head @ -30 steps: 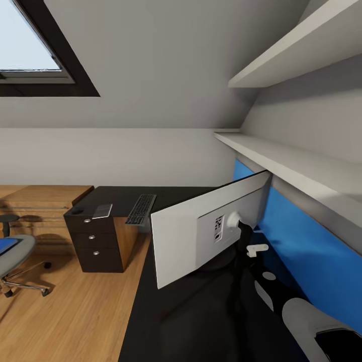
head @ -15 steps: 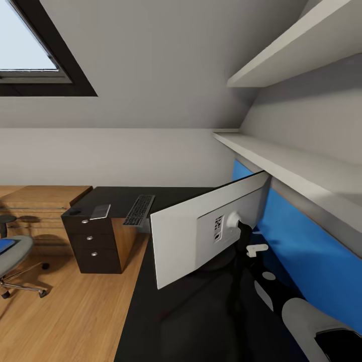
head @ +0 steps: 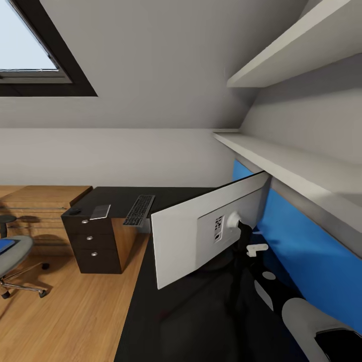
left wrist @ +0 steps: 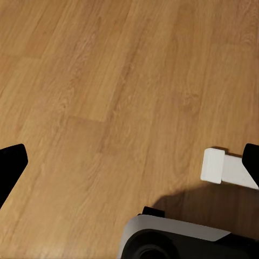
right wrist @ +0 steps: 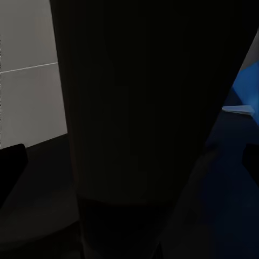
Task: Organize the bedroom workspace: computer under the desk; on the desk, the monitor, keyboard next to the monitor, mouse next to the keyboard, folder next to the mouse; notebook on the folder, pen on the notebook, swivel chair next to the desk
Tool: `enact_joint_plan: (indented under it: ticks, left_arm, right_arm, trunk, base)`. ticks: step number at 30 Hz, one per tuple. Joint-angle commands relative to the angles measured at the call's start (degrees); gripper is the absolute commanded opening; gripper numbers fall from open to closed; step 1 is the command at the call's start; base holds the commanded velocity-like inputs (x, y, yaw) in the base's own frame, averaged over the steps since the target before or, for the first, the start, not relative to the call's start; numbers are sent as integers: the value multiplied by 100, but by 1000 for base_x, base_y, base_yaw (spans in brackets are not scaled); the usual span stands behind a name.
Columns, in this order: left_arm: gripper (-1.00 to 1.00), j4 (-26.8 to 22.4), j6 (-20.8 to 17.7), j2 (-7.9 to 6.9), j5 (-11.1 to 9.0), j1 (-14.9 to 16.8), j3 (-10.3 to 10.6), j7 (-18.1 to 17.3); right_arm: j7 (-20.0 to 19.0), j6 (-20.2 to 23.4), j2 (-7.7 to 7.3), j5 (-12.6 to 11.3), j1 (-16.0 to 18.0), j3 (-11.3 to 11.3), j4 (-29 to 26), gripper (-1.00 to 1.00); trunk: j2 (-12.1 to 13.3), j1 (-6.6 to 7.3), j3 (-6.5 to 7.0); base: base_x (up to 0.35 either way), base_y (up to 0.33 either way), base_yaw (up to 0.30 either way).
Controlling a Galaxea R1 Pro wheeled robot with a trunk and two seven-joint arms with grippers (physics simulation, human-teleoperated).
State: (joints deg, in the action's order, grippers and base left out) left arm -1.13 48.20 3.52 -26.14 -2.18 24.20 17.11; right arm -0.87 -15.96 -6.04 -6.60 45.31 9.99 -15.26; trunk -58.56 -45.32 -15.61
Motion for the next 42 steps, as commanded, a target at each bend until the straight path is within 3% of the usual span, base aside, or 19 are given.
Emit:
enact_joint_plan:
  ticks: [1, 17, 36, 40, 42]
  left_arm:
    - [100, -10, 5, 0, -24, -3, 49, 38]
    - [100, -10, -4, -9, -31, -2, 35, 21]
    - [100, -10, -11, -9, -32, -2, 29, 12]
    - [100, -10, -43, -21, -43, -2, -24, 21]
    - [100, -10, -47, -25, -92, -2, -161, 20]
  right_arm:
    - [-9, -21, -4, -61, 4, 38, 5, 100]
    - [-9, -21, -3, -59, 4, 39, 7, 100]
    - [-12, -21, 4, -53, 4, 40, 14, 100]
    - [-10, -21, 14, -52, 4, 46, 14, 100]
    - [-4, -17, 15, -52, 4, 43, 9, 100]
  trunk:
    - [-4, -1, -6]
    - [-4, -1, -6]
    - [-4, -1, -6]
    - [-4, -1, -6]
    - [-4, -1, -6]
  base:
    - [0, 0, 0]
    - [-212, 0, 0]
    - [-104, 8, 0]
    - [-320, 137, 0]
    - [-319, 170, 0]
